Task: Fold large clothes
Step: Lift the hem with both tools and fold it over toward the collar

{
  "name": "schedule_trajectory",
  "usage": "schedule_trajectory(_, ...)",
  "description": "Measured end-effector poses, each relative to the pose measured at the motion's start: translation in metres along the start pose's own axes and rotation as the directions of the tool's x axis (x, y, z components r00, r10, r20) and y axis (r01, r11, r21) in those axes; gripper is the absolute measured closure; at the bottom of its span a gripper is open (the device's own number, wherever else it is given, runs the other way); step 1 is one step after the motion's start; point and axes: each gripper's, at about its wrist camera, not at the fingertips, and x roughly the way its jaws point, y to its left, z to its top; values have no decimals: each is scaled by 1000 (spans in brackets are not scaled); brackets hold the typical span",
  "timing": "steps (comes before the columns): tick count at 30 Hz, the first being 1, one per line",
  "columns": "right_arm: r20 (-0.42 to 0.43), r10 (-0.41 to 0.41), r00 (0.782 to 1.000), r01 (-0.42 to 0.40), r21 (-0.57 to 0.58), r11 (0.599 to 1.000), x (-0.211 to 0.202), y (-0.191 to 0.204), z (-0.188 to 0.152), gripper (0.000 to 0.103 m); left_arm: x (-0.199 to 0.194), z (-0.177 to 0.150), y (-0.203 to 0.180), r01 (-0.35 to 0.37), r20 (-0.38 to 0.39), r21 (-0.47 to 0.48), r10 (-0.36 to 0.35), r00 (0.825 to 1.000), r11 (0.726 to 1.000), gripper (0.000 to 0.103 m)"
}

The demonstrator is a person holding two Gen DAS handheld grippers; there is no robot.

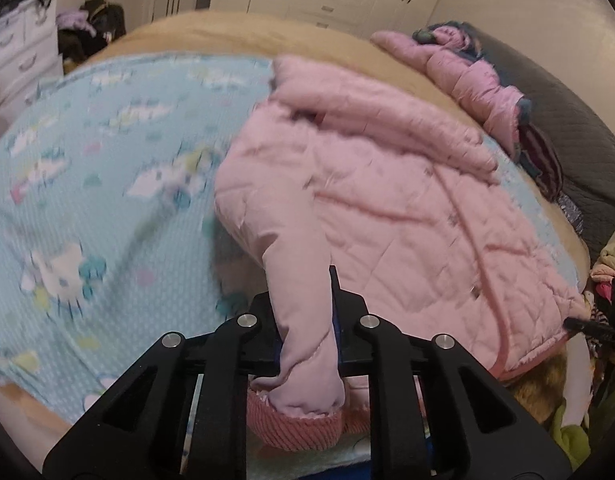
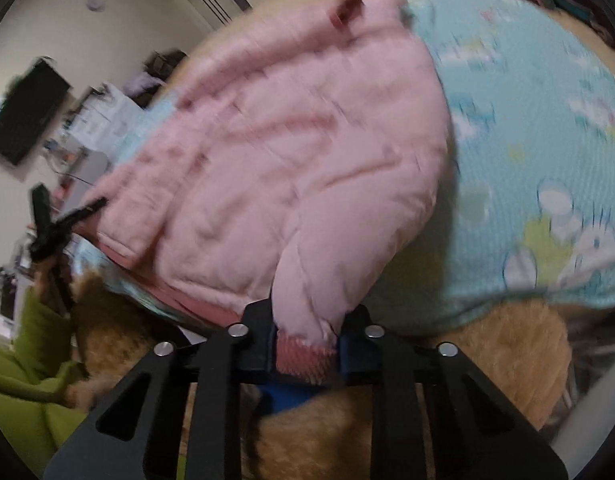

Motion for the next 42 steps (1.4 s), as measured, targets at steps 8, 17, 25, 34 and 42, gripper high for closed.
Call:
schedule_trajectory(8,191,70,979,-58,-66,996,-31,17,52,87,-12,29,-25,4,81,61,-8,997,998,95)
schedule_trajectory(17,307,114,945,-96,-76,993,-40,19,101,88,-21,71,-40,18,170,85,-32,985,996,95)
schedule_trajectory(25,389,123,913,-100,-78,992,-52,13,147,89,-23,121,-55,16,236,93,-38,971,995,95)
schedule_trajectory(34,431,114,895,-87,-82,993,-57,12,183,89,-16,156,-64,0,259,99,-26,965,995,95)
schedule_trajectory(42,466,87,880,-64,-63,996,-56,7,216,89,-6,183,-59,-16,278,74,-5,961,997,95)
